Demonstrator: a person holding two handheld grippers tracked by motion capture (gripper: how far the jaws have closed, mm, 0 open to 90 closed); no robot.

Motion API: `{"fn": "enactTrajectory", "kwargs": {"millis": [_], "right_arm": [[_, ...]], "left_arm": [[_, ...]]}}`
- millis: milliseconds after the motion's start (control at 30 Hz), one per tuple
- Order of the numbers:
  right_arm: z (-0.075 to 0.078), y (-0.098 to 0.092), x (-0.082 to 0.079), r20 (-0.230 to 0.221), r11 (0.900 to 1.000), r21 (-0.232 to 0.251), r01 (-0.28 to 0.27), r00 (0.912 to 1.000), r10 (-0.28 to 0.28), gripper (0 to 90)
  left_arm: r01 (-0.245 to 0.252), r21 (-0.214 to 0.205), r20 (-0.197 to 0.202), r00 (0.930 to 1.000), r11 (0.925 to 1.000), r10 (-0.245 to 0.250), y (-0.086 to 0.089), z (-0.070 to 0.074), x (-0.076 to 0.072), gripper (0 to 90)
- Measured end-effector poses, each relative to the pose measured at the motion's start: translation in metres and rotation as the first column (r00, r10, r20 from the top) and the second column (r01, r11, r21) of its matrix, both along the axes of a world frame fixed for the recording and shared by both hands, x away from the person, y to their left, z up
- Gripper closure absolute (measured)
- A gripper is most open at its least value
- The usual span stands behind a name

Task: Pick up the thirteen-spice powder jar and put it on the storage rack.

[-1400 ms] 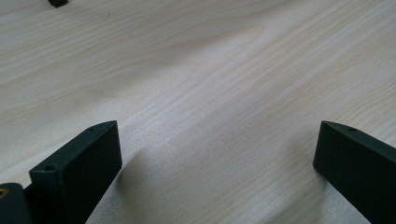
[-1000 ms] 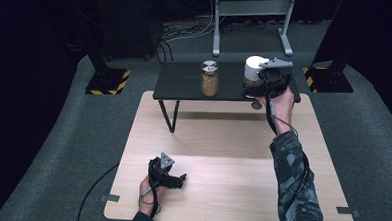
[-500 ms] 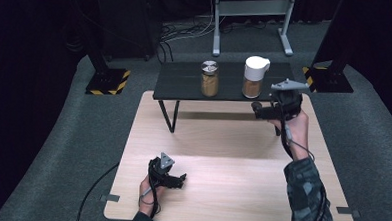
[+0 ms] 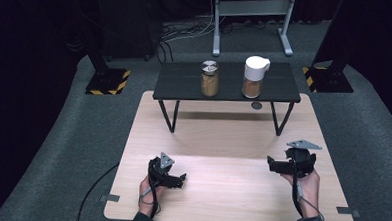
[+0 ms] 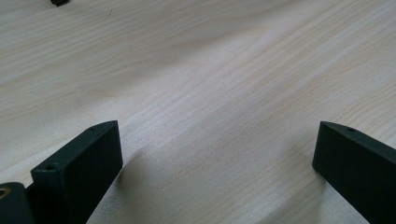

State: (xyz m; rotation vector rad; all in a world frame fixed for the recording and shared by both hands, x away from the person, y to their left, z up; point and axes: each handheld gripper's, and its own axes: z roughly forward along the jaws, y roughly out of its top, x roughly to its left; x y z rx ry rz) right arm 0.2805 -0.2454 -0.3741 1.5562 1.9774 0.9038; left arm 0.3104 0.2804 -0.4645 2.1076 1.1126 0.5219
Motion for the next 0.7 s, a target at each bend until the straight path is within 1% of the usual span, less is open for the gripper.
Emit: {"fn": "enactTrajectory", "kwargs": {"millis": [33,67,100,167,200,267,367,433,500,600,633,700], "right_arm": [[-0.002,0.0,-0.003,-0.009,1.0,-0.005,0.008,0.9999,-0.008,0.0],[-0.005,-0.001,-0.008,-0.021,0.9996,-0.021,0.02,0.9996,-0.02,0.0],[-0.007,-0.002,-0.01,-0.025,0.9995,-0.021,0.024,0.9994,-0.025,0.0],[-0.014,-0.008,-0.019,-0.031,0.9991,-0.009,0.041,0.9986,-0.041,0.0],[-0.016,-0.009,-0.02,-0.03,0.9991,-0.009,0.041,0.9987,-0.041,0.0],[-0.024,-0.012,-0.024,-0.031,0.9988,-0.001,0.049,0.9983,-0.049,0.0],[-0.032,-0.012,-0.024,-0.062,0.998,0.002,0.063,0.9961,-0.063,0.0],[-0.036,-0.013,-0.025,-0.07,0.9981,0.012,0.061,0.9957,-0.06,0.0],[-0.04,-0.012,-0.026,-0.073,0.9981,0.008,0.062,0.9955,-0.061,0.0],[-0.047,-0.014,-0.026,-0.08,0.9972,0.03,0.068,0.9947,-0.065,0.0],[-0.051,-0.014,-0.024,-0.09,0.9965,0.039,0.074,0.9935,-0.07,0.0],[-0.055,-0.012,-0.023,-0.1,0.9969,0.035,0.07,0.9928,-0.066,0.0]], "left_arm": [[0.0,0.001,0.0,1.0,1.0,0.0,0.0,0.0,0.0,1.3],[0.0,0.002,0.0,1.0,1.0,0.0,0.0,0.0,0.0,1.3],[0.0,0.003,0.001,1.0,1.0,0.0,0.0,0.0,0.0,1.2],[0.001,0.003,0.001,1.0,1.0,-0.001,0.0,0.0,0.0,1.2],[0.002,0.003,0.0,1.0,1.0,-0.002,0.0,0.0,0.0,1.2],[0.001,0.003,0.003,1.0,1.0,-0.001,-0.001,0.0,-0.001,1.3],[-0.001,0.005,0.002,1.0,1.0,0.001,-0.001,0.0,-0.001,1.1],[-0.001,0.005,0.004,1.0,1.0,0.001,-0.001,0.0,-0.001,1.0],[0.0,0.005,0.002,1.0,1.0,0.0,-0.001,0.0,-0.001,1.1],[0.0,0.005,0.001,1.0,1.0,0.0,-0.001,0.0,0.0,1.1],[0.0,0.005,0.002,1.0,1.0,0.0,-0.001,0.0,-0.001,1.0],[0.0,0.004,0.002,1.0,1.0,0.0,-0.001,0.0,-0.001,1.0]]}}
